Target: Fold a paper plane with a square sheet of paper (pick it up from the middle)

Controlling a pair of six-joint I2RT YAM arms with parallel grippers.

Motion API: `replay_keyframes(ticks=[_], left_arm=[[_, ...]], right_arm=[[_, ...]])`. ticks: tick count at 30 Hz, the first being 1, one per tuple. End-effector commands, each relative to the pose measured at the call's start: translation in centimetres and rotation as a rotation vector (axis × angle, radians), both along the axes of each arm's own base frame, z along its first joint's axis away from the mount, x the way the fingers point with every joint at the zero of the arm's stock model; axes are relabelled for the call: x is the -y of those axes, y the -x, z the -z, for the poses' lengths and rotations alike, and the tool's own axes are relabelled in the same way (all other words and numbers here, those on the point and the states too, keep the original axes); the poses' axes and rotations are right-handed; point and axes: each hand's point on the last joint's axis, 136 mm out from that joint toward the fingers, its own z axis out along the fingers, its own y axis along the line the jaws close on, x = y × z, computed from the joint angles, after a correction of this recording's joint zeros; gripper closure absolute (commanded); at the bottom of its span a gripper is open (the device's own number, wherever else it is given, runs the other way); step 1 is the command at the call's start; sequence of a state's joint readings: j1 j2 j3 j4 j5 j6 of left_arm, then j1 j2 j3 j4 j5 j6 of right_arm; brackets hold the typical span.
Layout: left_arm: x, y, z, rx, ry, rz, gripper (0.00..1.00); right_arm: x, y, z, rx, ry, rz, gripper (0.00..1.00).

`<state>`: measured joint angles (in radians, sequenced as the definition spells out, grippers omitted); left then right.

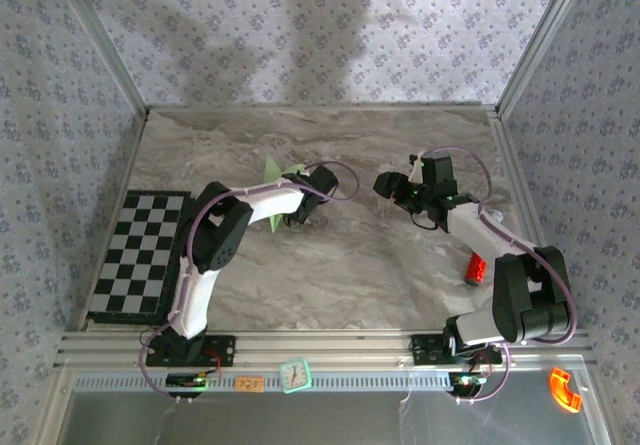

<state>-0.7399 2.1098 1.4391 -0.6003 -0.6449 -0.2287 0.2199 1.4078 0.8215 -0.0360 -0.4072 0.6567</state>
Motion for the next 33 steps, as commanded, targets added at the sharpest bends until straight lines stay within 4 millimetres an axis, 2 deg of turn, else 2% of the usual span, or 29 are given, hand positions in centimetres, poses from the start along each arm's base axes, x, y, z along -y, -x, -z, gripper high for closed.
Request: replay_keyframes(ticks=[1, 4, 11, 22, 25, 29, 33], left_arm=[[1.3, 1.1, 1.3, -0.060, 0.020, 0.020, 0.73], [1.7, 1.3, 1.2, -0.063, 0.016, 0.029, 0.71], [3.1, 1.3, -0.5, -0.039, 0.025, 0.055, 0.69], [3.3, 1.4, -1.3, -0.039, 0.040, 0.050, 0.68], [3.8, 1.4, -2.6, -0.029, 0.086, 0.049, 0.66], [4.4, 1.8, -4.7, -0.032, 0.191, 0.031, 0.57], [3.8, 2.1, -7.4, -0.030, 0.353, -0.021, 0.47]], right_arm=[[0.2, 0.2, 0.6, -0.016, 0.002, -0.002, 0.37], [0.1, 0.2, 0.7, -0.019, -0.001, -0.003, 0.37], [0.0, 0.2, 0.7, -0.019, -0.003, -0.002, 0.37], [0.0, 0.2, 0.9, -0.024, -0.007, -0.002, 0.37], [0.1, 0.1, 1.0, -0.026, -0.001, 0.003, 0.37], [0.4, 0.0, 1.2, -0.036, 0.033, 0.019, 0.37], [0.1, 0.0, 2.0, -0.063, 0.120, 0.030, 0.35]])
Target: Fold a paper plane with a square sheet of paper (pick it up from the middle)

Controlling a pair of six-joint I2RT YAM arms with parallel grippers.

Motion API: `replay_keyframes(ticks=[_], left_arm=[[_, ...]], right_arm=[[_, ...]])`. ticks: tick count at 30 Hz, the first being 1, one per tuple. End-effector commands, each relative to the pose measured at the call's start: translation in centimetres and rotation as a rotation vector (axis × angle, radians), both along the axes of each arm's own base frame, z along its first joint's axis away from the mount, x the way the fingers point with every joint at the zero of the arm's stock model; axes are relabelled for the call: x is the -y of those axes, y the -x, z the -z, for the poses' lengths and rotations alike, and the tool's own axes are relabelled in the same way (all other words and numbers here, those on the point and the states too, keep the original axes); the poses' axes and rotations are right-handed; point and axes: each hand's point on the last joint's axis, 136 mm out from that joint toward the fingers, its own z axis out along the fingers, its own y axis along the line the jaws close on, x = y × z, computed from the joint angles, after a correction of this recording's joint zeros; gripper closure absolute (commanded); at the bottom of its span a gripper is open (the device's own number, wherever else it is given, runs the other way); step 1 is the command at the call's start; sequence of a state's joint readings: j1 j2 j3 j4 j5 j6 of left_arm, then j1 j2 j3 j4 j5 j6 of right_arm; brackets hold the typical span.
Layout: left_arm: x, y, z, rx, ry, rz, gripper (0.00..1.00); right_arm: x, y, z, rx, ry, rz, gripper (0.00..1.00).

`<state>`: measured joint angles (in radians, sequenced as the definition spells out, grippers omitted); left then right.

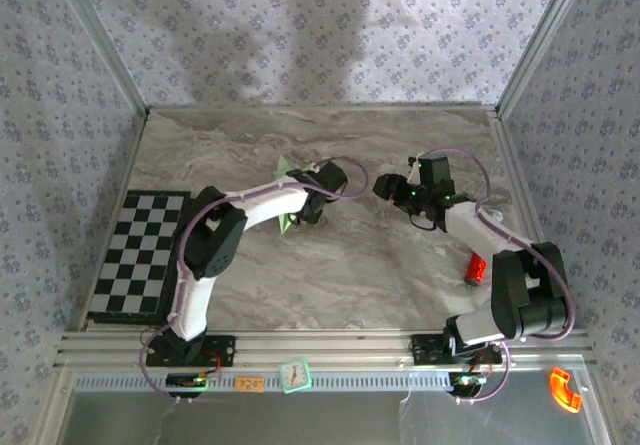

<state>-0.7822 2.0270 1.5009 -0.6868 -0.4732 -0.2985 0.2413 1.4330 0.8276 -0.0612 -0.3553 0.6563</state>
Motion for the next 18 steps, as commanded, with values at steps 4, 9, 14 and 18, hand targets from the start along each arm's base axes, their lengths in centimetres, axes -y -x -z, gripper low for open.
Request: replay_keyframes(ticks=[4, 9, 14, 18], left_arm=[[-1.3, 0.4, -6.6, 0.008, 0.366, -0.116, 0.40], [-4.5, 0.6, -7.8, 0.011, 0.569, -0.238, 0.34], [-8.4, 1.1, -6.0, -0.008, 0.724, -0.376, 0.28], [-10.9, 1.5, -5.0, 0.001, 0.786, -0.463, 0.25]], right_arm=[[-1.6, -0.3, 1.6, -0.063, 0.169, -0.001, 0.35], [-7.7, -0.7, 3.3, -0.107, 0.256, -0.101, 0.36], [-14.3, -1.9, 4.0, -0.112, 0.306, -0.134, 0.35], [-18.0, -2.8, 5.0, -0.112, 0.337, -0.132, 0.31]])
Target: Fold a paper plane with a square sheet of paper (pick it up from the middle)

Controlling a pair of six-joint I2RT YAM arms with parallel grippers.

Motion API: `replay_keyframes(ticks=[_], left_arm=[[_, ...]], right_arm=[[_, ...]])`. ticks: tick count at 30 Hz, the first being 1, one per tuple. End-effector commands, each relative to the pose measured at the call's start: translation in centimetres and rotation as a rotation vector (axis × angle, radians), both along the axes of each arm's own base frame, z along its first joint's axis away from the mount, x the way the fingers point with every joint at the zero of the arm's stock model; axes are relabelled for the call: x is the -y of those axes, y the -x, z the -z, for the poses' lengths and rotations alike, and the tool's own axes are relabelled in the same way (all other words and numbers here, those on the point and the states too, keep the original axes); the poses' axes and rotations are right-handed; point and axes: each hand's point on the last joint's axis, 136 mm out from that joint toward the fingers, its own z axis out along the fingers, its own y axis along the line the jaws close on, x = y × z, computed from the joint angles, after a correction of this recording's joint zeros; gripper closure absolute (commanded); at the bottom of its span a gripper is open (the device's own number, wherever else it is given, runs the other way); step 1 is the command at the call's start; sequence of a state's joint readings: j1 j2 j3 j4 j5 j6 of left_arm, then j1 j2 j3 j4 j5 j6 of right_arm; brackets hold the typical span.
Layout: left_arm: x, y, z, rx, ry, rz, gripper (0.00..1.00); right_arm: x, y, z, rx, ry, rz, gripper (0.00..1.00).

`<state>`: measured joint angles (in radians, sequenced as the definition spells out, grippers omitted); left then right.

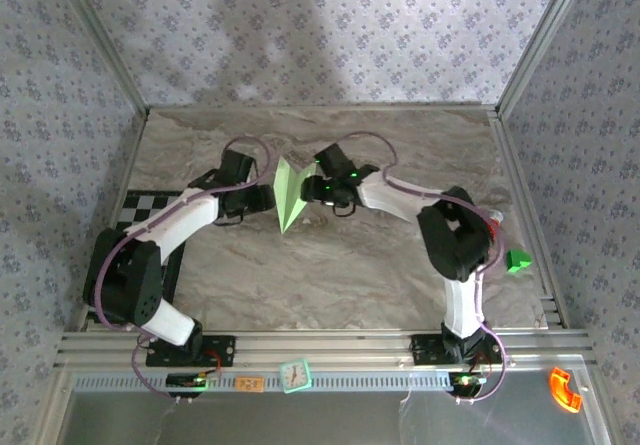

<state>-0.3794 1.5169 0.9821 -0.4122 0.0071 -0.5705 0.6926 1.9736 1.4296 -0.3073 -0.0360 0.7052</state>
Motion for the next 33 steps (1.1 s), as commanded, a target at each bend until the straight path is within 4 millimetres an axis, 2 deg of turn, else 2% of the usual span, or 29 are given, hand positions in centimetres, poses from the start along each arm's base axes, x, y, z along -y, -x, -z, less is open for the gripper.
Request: replay_keyframes(ticks=[1, 3, 9, 20, 26, 33], left_arm=[[0.1, -0.4, -1.5, 0.053, 0.139, -0.051, 0.24], [-0.9, -0.2, -1.4, 0.057, 0.143, -0.076, 0.22], [-2.5, 0.4, -0.7, 0.059, 0.127, -0.116, 0.16], [-3.0, 0.4, -0.2, 0.051, 0.138, -0.134, 0.14], [-2.7, 0.3, -0.2, 0.048, 0.157, -0.132, 0.14], [-2.2, 0.1, -0.5, 0.049, 0.184, -0.118, 0.14]], right_arm=[[-0.6, -0.8, 1.3, -0.025, 0.091, 0.078, 0.31], [-1.2, -1.1, 1.8, -0.027, 0.135, 0.106, 0.30], [-1.1, -1.7, 3.5, -0.078, 0.249, 0.183, 0.31], [-2.8, -2.1, 4.8, -0.131, 0.209, 0.177, 0.41], [-2.6, -2.2, 4.4, -0.142, 0.187, 0.190, 0.51], [-2.2, -2.3, 2.9, -0.133, 0.134, 0.202, 0.64]])
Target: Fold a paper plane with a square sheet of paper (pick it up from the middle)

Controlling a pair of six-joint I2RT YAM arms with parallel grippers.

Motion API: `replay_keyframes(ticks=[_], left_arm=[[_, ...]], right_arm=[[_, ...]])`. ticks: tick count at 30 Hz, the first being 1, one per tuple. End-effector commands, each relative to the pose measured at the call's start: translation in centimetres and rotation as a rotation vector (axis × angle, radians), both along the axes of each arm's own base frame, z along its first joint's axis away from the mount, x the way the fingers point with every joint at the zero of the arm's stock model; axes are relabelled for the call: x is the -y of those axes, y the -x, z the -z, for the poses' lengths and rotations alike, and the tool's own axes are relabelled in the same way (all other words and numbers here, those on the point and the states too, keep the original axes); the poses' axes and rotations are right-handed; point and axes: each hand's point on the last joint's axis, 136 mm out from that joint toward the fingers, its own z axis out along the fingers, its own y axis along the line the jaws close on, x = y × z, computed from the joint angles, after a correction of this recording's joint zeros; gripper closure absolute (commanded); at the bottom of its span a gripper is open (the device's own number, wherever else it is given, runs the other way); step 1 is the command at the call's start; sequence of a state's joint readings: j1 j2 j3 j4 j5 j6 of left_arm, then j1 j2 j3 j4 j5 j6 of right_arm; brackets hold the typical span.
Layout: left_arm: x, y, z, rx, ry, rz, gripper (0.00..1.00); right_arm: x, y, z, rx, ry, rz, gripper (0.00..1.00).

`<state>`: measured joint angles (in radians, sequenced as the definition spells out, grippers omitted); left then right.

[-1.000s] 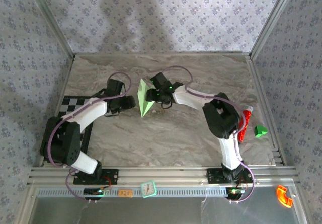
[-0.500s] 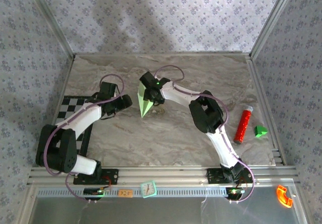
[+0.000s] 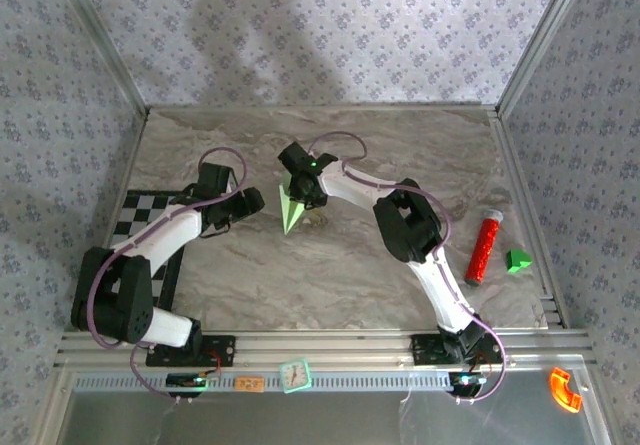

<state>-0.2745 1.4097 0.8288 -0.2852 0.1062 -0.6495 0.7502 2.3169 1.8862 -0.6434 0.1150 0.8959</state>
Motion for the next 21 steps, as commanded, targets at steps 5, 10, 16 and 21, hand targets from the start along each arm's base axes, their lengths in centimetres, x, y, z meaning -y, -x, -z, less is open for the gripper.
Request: replay_keyframes(ticks=[5, 10, 16, 21], left_arm=[[1.2, -0.8, -1.2, 0.031, 0.080, 0.029, 0.14], [2.6, -0.9, -1.7, 0.051, 0.136, 0.085, 0.14], [3.8, -0.7, -1.5, 0.054, 0.165, 0.128, 0.14], [4.9, -0.6, -1.0, 0.046, 0.201, 0.149, 0.14]], right_arm=[[0.9, 0.1, -2.7, 0.015, -0.074, 0.029, 0.73], [1.1, 0.1, -3.3, 0.015, -0.137, 0.030, 0.77], [1.8, 0.4, -3.3, 0.009, -0.193, 0.000, 0.84], [2.4, 1.3, -2.5, -0.005, -0.239, -0.054, 0.85]])
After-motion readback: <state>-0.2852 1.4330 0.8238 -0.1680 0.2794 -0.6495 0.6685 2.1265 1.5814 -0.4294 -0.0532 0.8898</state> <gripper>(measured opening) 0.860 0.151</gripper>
